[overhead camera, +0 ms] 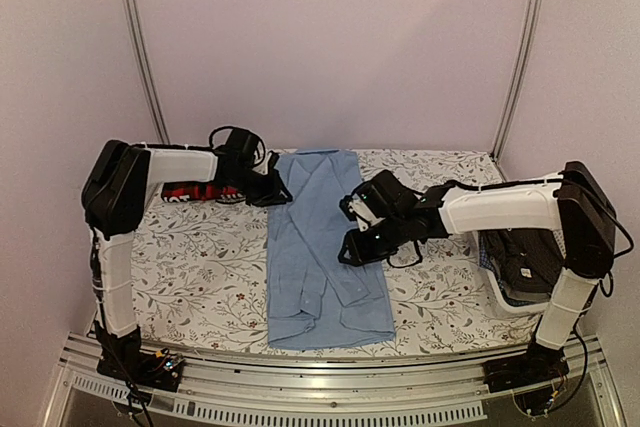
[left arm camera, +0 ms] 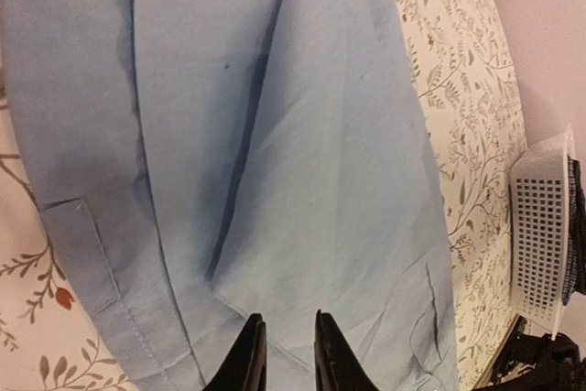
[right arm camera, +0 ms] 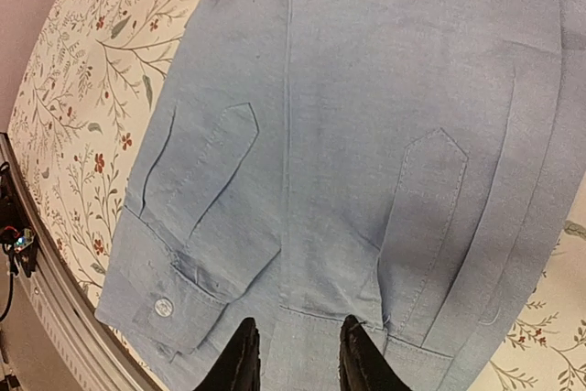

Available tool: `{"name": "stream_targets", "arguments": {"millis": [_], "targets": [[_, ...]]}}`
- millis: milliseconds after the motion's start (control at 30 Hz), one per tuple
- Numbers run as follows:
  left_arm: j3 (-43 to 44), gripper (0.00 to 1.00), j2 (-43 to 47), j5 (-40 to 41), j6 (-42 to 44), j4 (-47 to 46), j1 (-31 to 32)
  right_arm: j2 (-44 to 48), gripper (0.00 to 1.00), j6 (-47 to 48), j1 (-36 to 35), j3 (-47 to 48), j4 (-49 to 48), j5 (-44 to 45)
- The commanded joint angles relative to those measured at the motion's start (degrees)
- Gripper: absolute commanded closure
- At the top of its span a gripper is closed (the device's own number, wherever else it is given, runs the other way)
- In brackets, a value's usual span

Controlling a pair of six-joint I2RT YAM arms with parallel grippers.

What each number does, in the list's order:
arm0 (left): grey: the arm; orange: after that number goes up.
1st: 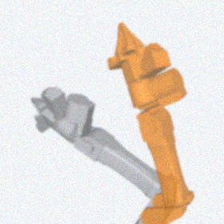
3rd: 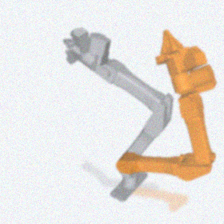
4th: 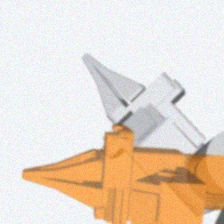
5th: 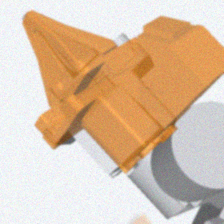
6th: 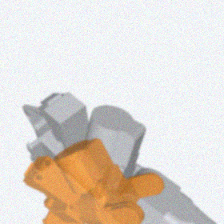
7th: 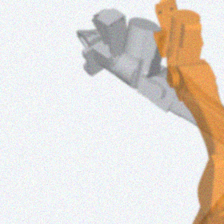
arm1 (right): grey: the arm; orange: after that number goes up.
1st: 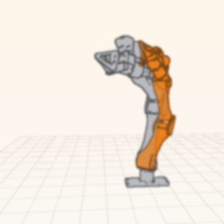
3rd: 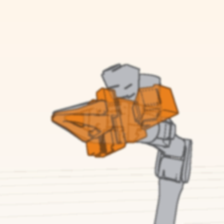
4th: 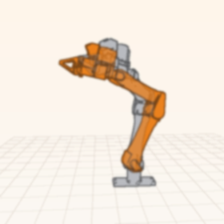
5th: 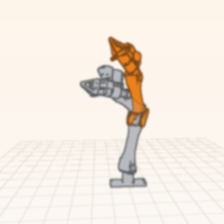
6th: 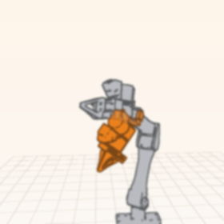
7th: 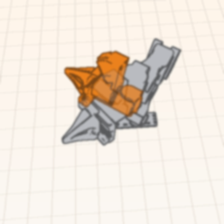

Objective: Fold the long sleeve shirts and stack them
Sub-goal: Smooth out the rectangle-folded shirt at the center of the board.

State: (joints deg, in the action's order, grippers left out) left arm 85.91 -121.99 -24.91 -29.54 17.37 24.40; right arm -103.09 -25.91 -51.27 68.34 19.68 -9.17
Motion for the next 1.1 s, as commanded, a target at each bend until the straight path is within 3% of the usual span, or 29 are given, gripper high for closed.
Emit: {"name": "stream_targets", "arguments": {"millis": [0,400,567,700,1067], "targets": [[4.0,0.81,3.63,-0.55,0.85,-3.94,1.36,0.51,0.71,-0.79,1.52,2.11,-0.19,1.12],[25.56,0.81,-18.7,-8.74,-2.85,-10.96,1.4,3.86,0.71,-3.04,5.47,-1.4,-2.43,-0.75],[35.14,0.81,-28.35,-7.47,-8.21,-10.08,-0.37,5.43,0.71,-3.68,5.56,-2.99,-2.37,-0.97],[36.96,0.81,-30.86,-7.57,-12.6,-12.47,-1.59,6.86,0.71,-4.25,5.56,-4.59,-2.34,-0.64],[44.16,0.78,-33.07,-9.47,-11.79,-10.16,-1.31,6.95,0.71,-3.93,5.65,-3.76,-2.36,-0.41]]}}
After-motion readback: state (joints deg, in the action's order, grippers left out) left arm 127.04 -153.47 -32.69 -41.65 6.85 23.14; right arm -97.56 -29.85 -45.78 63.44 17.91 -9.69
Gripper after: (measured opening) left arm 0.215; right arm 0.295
